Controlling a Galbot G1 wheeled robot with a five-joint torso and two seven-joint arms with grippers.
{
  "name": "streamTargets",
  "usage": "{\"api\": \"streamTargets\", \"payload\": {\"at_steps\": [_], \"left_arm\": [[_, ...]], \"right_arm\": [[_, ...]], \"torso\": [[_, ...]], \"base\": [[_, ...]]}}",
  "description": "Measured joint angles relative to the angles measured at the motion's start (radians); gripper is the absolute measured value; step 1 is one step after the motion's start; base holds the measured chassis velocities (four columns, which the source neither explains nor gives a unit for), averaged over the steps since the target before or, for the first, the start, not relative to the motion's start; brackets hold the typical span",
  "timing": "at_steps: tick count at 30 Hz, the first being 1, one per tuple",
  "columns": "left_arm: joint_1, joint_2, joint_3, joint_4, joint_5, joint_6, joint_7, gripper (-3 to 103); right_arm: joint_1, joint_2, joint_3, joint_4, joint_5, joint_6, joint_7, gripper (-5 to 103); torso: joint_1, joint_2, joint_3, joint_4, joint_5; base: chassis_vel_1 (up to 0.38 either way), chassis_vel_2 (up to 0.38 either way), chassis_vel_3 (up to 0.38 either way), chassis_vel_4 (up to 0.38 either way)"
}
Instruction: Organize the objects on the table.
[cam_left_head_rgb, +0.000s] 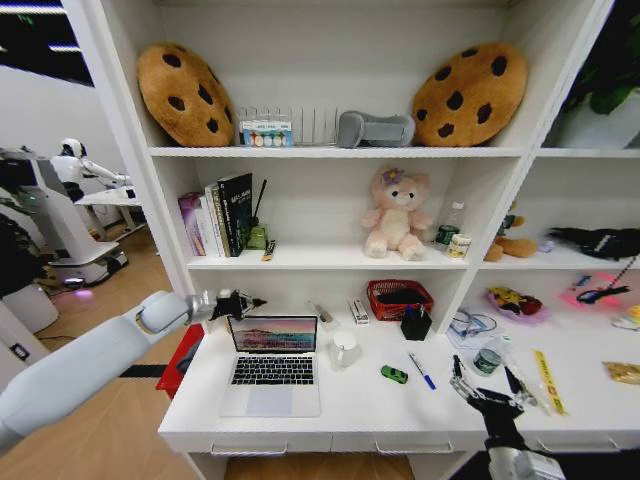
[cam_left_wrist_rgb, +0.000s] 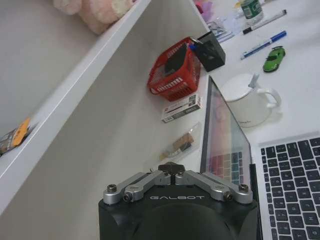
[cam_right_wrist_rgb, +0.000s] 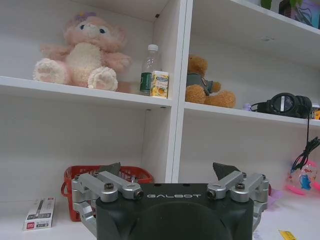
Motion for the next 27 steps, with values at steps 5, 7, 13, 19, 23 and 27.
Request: {"api": "streamTargets", "payload": {"at_steps": [5,7,13,19,23,27], "left_arm": [[-0.028,-0.010,0.034,0.008,0.064,-0.048,0.054,0],[-0.021,0.000,0.034,-0.013,0.073,-0.056,0.084,0],[-0.005,0.037,0.031,-0.059,0.067,-0.075,0.141,0],[0.063,0.079,-0.018,-0.120,0.049,-0.082,0.171,0],[0.182,0.136,-0.111,-0.223,0.070,-0.053,0.219,0],[0.358,0.177,-0.263,-0.311,0.112,-0.019,0.236,0]], "right_arm": [[-0.001,0.004,0.001,-0.003,-0.003,0.008,0.000,100],[0.002,0.009,0.016,-0.011,-0.001,0.026,0.007,100],[-0.004,0.016,0.029,-0.013,0.001,0.037,0.008,100],[-0.003,0.028,0.036,-0.013,0.003,0.040,0.010,100],[0.001,0.035,0.059,-0.013,0.032,0.038,0.012,100],[0.015,0.035,0.098,-0.017,0.090,0.027,0.017,100]], "torso": [[0.000,0.000,0.000,-0.0001,-0.0001],[0.000,0.000,0.000,0.0000,-0.0001],[0.000,0.000,0.000,0.0000,0.0001],[0.000,0.000,0.000,-0.0002,-0.0001],[0.000,0.000,0.000,0.0000,0.0000],[0.000,0.000,0.000,0.0000,0.0000]], "base": [[0.000,0.000,0.000,0.000],[0.000,0.000,0.000,0.000],[0.000,0.000,0.000,0.000],[0.000,0.000,0.000,0.000],[0.000,0.000,0.000,0.000],[0.000,0.000,0.000,0.000]]}}
